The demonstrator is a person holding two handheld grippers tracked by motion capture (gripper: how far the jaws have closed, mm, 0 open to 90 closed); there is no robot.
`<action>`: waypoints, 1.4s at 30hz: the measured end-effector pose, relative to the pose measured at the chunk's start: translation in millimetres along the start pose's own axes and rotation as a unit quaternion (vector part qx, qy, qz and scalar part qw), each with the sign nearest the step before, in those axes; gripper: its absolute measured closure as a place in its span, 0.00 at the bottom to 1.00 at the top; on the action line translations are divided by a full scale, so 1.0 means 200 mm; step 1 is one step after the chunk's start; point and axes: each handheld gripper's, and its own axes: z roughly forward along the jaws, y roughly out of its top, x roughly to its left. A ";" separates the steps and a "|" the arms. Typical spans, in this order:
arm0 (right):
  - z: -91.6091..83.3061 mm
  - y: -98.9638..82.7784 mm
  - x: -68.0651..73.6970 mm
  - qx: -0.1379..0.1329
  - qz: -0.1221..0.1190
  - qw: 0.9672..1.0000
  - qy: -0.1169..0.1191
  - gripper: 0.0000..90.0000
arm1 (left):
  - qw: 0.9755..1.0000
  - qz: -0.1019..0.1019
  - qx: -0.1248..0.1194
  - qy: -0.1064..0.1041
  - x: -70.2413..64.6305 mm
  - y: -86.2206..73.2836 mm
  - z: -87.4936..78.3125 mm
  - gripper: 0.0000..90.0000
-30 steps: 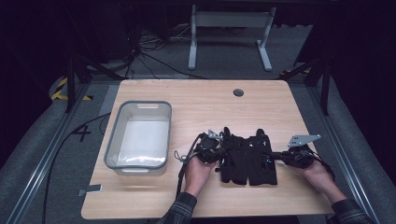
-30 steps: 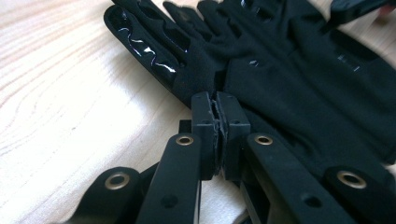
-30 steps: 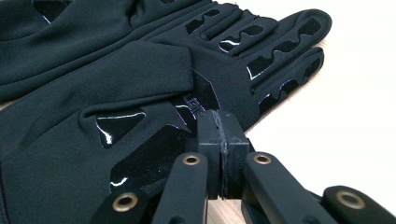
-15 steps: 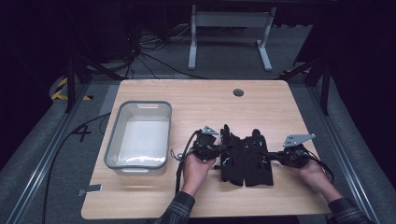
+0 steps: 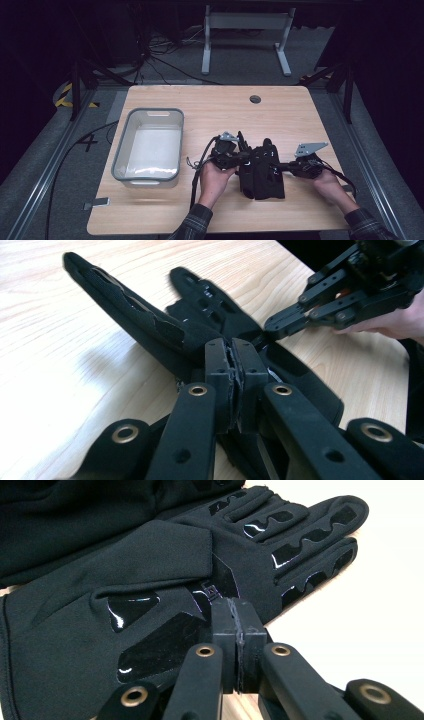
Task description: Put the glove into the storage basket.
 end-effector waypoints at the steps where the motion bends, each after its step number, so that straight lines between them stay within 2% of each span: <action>1: 0.00 0.00 0.00 0.000 0.000 1.000 0.000 1.00 | 1.000 0.000 0.000 -0.003 0.00 0.00 0.01 0.97; 8: 0.01 0.02 0.00 0.001 -0.006 1.000 0.004 1.00 | 1.000 0.013 0.006 -0.012 -0.04 0.04 0.07 0.97; 13: 0.06 0.06 0.02 0.001 -0.017 1.000 0.014 1.00 | 0.999 0.023 0.019 -0.019 -0.06 0.06 0.14 0.97; 20: 0.09 0.09 0.02 0.003 -0.024 1.000 0.017 1.00 | 0.999 0.027 0.032 -0.020 -0.07 0.07 0.22 0.97; 23: 0.10 0.10 0.03 0.003 -0.027 0.999 0.018 1.00 | 0.999 0.023 0.036 -0.023 -0.06 0.07 0.25 0.97; 30: 0.10 0.10 0.03 0.002 -0.029 0.999 0.019 1.00 | 0.998 0.028 0.044 -0.033 -0.07 0.08 0.35 0.95; 34: 0.08 0.09 0.02 -0.003 -0.026 1.000 0.018 0.99 | 0.998 0.029 0.034 -0.037 -0.08 0.08 0.34 0.89; 35: 0.06 0.09 0.01 -0.007 -0.019 1.000 0.014 0.95 | 0.998 0.036 0.028 -0.038 -0.09 0.09 0.33 0.82; 37: 0.05 0.08 0.00 -0.009 -0.016 1.000 0.012 0.94 | 0.998 0.041 0.029 -0.038 -0.10 0.10 0.32 0.80; 38: 0.03 0.08 -0.02 -0.015 -0.011 1.000 0.003 0.90 | 0.998 0.045 0.025 -0.037 -0.11 0.10 0.31 0.80; 39: 0.01 0.07 -0.02 -0.018 -0.007 1.000 0.002 0.88 | 0.998 0.048 0.020 -0.037 -0.12 0.11 0.30 0.81; 42: -0.02 0.06 -0.04 -0.026 0.000 1.000 -0.003 0.84 | 0.997 0.071 0.028 -0.026 -0.14 0.10 0.24 0.95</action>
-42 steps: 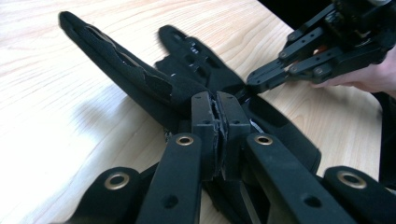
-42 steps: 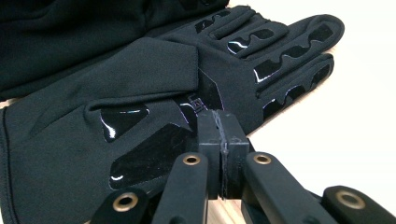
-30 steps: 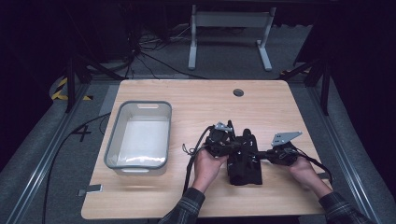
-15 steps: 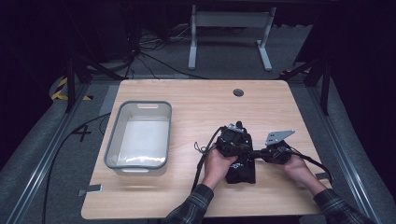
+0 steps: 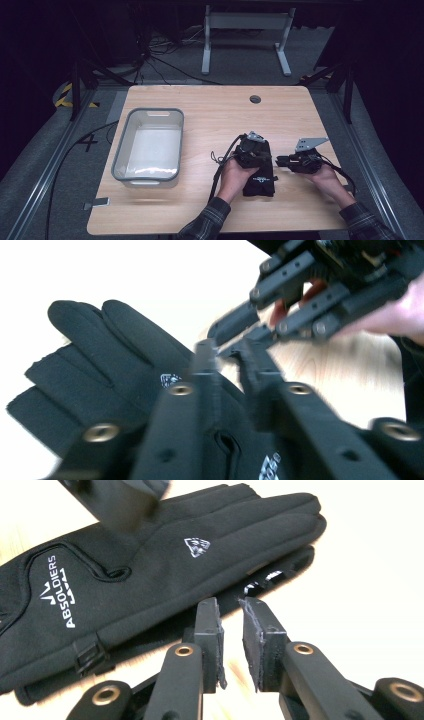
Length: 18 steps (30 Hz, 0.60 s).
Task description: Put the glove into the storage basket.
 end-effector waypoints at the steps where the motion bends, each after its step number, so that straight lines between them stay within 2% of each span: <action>1: 0.00 0.00 0.00 0.000 0.000 1.000 0.000 0.84 | 1.000 0.000 0.000 0.000 0.00 0.00 0.00 1.00; 5: -0.04 -0.03 -0.01 0.001 0.003 1.000 -0.007 0.79 | 0.999 0.008 0.026 0.024 0.00 -0.07 -0.06 1.00; 9: -0.06 -0.05 0.00 0.010 0.003 1.000 -0.009 0.75 | 0.999 -0.001 0.035 0.038 0.03 -0.13 -0.11 1.00; 11: -0.07 -0.06 0.01 0.011 0.002 1.000 -0.009 0.73 | 0.999 -0.007 0.036 0.036 0.04 -0.16 -0.13 1.00; 14: -0.08 -0.07 0.03 0.015 -0.002 1.000 -0.010 0.70 | 0.999 -0.010 0.034 0.029 0.02 -0.19 -0.15 1.00; 16: -0.10 -0.10 0.04 0.013 0.000 1.000 -0.014 0.64 | 0.999 -0.005 0.031 0.016 -0.03 -0.20 -0.14 1.00; 17: -0.10 -0.10 0.04 0.013 0.000 1.000 -0.014 0.64 | 0.999 -0.005 0.031 0.016 -0.03 -0.20 -0.14 1.00; 18: -0.11 -0.13 0.04 0.015 0.006 1.000 -0.018 0.60 | 0.999 0.000 0.032 0.007 -0.06 -0.20 -0.14 1.00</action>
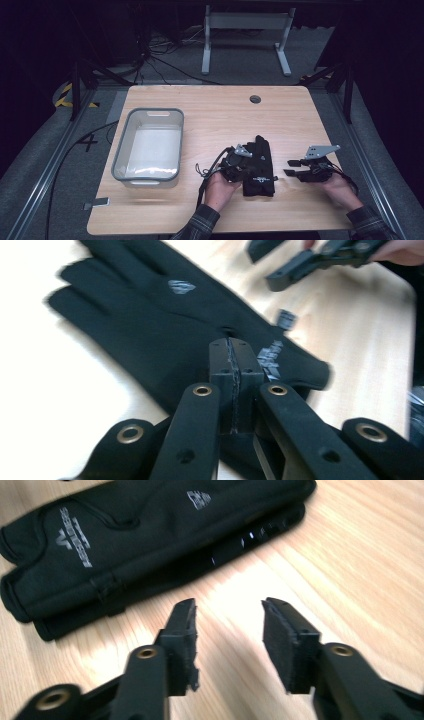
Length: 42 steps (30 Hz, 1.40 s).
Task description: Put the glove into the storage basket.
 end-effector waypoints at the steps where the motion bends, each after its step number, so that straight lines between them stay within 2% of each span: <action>1: -0.01 -0.01 0.00 -0.001 0.003 1.000 -0.003 0.56 | 1.000 0.000 0.000 0.000 0.00 0.00 0.00 1.00; 2: -0.01 -0.01 0.00 -0.001 0.003 1.000 -0.003 0.56 | 1.000 0.002 0.000 -0.004 -0.01 0.00 0.00 1.00; 7: -0.06 -0.07 -0.03 -0.004 0.028 0.999 -0.022 0.41 | 1.000 0.008 0.003 -0.024 -0.05 0.00 0.05 1.00; 9: -0.06 -0.08 -0.04 -0.004 0.031 0.999 -0.027 0.38 | 1.000 0.011 0.006 -0.028 -0.06 0.00 0.07 1.00; 11: -0.07 -0.09 -0.04 -0.004 0.036 0.999 -0.032 0.34 | 0.999 0.013 0.017 -0.035 -0.07 0.00 0.12 1.00; 16: -0.06 -0.11 -0.04 -0.003 0.040 0.998 -0.041 0.28 | 0.998 0.020 0.033 -0.041 -0.08 0.00 0.19 1.00; 19: -0.05 -0.12 -0.05 0.001 0.041 0.998 -0.044 0.24 | 0.998 0.021 0.051 -0.034 -0.08 -0.01 0.23 1.00; 25: -0.04 -0.13 -0.05 0.005 0.042 0.998 -0.043 0.20 | 0.998 0.018 0.058 -0.026 -0.07 -0.02 0.21 1.00; 28: -0.04 -0.13 -0.06 0.003 0.042 0.998 -0.046 0.18 | 0.998 0.013 0.063 -0.018 -0.06 -0.03 0.17 1.00; 34: -0.04 -0.14 -0.06 0.001 0.045 0.997 -0.056 0.17 | 0.997 0.002 0.074 0.019 0.02 -0.07 0.07 1.00; 42: -0.03 -0.14 -0.06 -0.001 0.045 0.997 -0.066 0.17 | 0.995 -0.013 0.078 0.052 0.09 -0.11 -0.02 1.00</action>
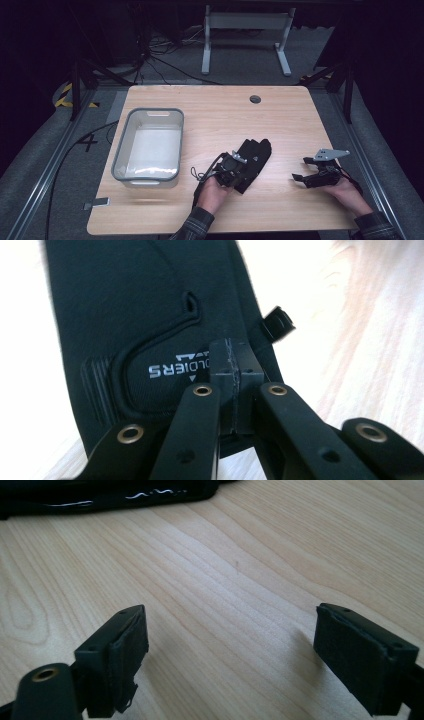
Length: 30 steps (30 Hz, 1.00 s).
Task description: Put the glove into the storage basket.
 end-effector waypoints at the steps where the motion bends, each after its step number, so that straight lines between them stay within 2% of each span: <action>1: 0.00 0.00 0.00 0.000 0.000 1.000 -0.001 0.17 | 1.000 -0.002 0.001 0.006 0.01 -0.01 -0.01 1.00; 4: 0.01 -0.01 0.00 -0.001 -0.001 1.000 -0.006 0.17 | 1.000 -0.015 -0.001 0.024 0.05 -0.03 -0.04 1.00; 6: 0.01 -0.01 0.01 0.000 -0.004 1.000 -0.007 0.16 | 0.999 -0.022 -0.002 0.025 0.07 -0.04 -0.06 1.00; 11: 0.02 -0.01 0.01 -0.005 -0.008 1.000 -0.006 0.13 | 0.999 -0.016 -0.018 0.024 0.07 -0.02 -0.10 0.99; 15: 0.02 -0.02 0.01 -0.007 -0.011 1.000 -0.003 0.10 | 0.999 -0.005 -0.027 0.025 0.05 0.02 -0.12 0.83; 21: 0.02 -0.02 0.01 -0.005 -0.010 1.000 -0.002 0.09 | 0.999 0.015 -0.031 0.024 0.07 0.11 -0.12 0.52; 25: 0.02 -0.03 0.01 -0.006 -0.006 1.000 -0.009 0.09 | 0.999 0.036 -0.029 0.026 0.09 0.18 -0.08 0.38; 26: 0.02 -0.03 0.01 -0.006 -0.006 1.000 -0.009 0.09 | 0.999 0.036 -0.029 0.026 0.09 0.18 -0.08 0.32; 28: 0.01 -0.03 0.02 -0.006 -0.005 1.000 -0.009 0.09 | 0.998 0.045 -0.025 0.034 0.10 0.20 -0.06 0.28; 30: 0.01 -0.03 0.01 -0.006 -0.005 1.000 -0.009 0.09 | 0.998 0.047 -0.019 0.030 0.12 0.22 -0.04 0.22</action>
